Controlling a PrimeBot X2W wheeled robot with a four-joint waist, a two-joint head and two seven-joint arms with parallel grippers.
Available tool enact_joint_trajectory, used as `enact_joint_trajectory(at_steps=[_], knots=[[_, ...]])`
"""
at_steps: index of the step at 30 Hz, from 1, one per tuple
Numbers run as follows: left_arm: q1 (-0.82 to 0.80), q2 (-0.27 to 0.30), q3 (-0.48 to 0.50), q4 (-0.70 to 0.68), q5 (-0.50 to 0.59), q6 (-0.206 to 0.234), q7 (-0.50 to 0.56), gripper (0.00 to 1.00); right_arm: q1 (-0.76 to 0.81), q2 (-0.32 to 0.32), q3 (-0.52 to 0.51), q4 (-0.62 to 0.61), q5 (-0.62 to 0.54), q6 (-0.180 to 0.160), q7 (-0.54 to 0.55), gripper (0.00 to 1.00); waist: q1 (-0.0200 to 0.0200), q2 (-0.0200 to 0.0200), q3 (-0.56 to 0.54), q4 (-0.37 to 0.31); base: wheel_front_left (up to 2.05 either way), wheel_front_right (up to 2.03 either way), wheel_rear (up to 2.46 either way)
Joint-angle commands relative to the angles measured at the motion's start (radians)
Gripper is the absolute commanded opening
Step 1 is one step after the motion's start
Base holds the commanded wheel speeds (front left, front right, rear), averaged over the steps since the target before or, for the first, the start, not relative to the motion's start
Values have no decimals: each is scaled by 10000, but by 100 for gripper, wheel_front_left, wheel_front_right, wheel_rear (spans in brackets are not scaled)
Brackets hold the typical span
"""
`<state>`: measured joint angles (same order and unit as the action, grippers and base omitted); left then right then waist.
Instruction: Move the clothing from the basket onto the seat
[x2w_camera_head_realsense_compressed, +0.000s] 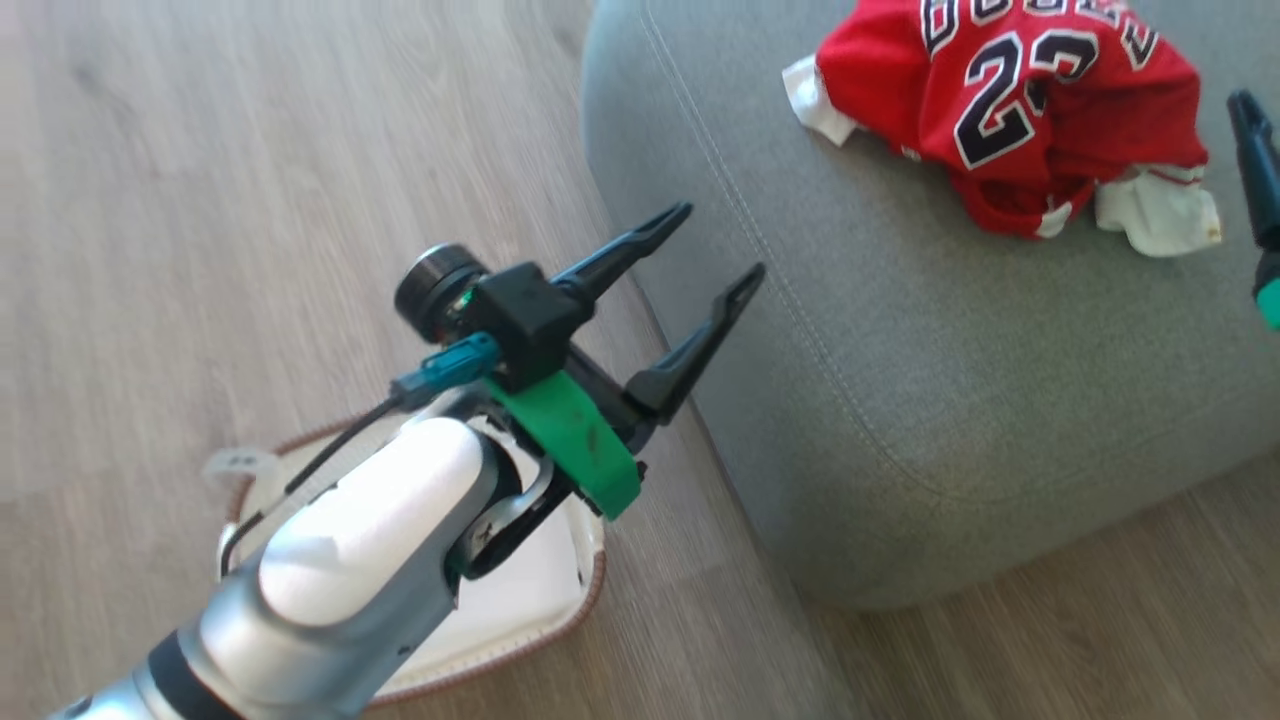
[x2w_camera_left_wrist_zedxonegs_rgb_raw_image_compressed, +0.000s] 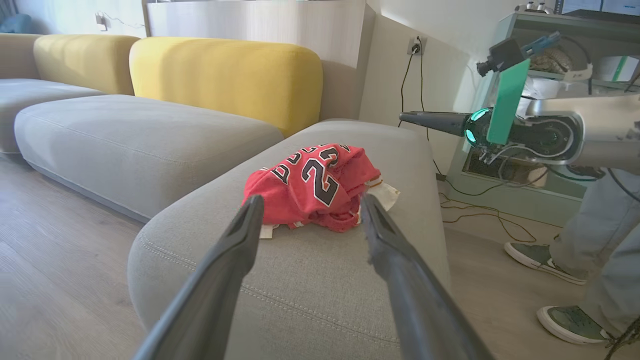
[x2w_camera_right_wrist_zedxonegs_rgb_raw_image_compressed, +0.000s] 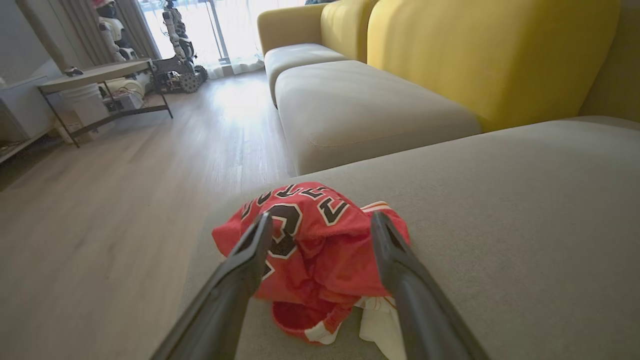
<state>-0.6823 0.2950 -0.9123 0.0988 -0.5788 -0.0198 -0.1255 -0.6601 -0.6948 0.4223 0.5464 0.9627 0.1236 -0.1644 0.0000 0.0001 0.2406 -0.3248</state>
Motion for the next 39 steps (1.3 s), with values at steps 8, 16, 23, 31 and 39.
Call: enact_joint_trajectory(at_steps=[8, 16, 23, 31, 39], knots=[[469, 474, 794, -212, -303, 421, -512, 100, 1440, -130, -846, -1624, -414, 71, -68, 100, 0, -1, -1249, 861, 0, 0, 0], [983, 746, 1157, -180, -512, 837, -749, 100, 2439, 604, -1704, -2904, -751, 71, 76, 100, 0, -1, -1721, 1515, 0, 0, 0], [1389, 1008, 1417, -18, -670, 1049, -923, 100, 3343, 1259, -2391, -3762, -1301, 71, 289, 100, 0, -1, -1983, 2195, 0, 0, 0], [1943, 1298, 1776, 159, -808, 1336, -1127, 100, 4438, 2328, -3063, -4658, -2199, 71, 468, 100, 0, -1, -2241, 2873, 0, 0, 0], [2775, 1737, 2351, 40, -989, 1766, -1268, 100, 5853, 3220, -3659, -5669, -3161, 71, 540, 100, 0, -1, -2514, 3498, 0, 0, 0]])
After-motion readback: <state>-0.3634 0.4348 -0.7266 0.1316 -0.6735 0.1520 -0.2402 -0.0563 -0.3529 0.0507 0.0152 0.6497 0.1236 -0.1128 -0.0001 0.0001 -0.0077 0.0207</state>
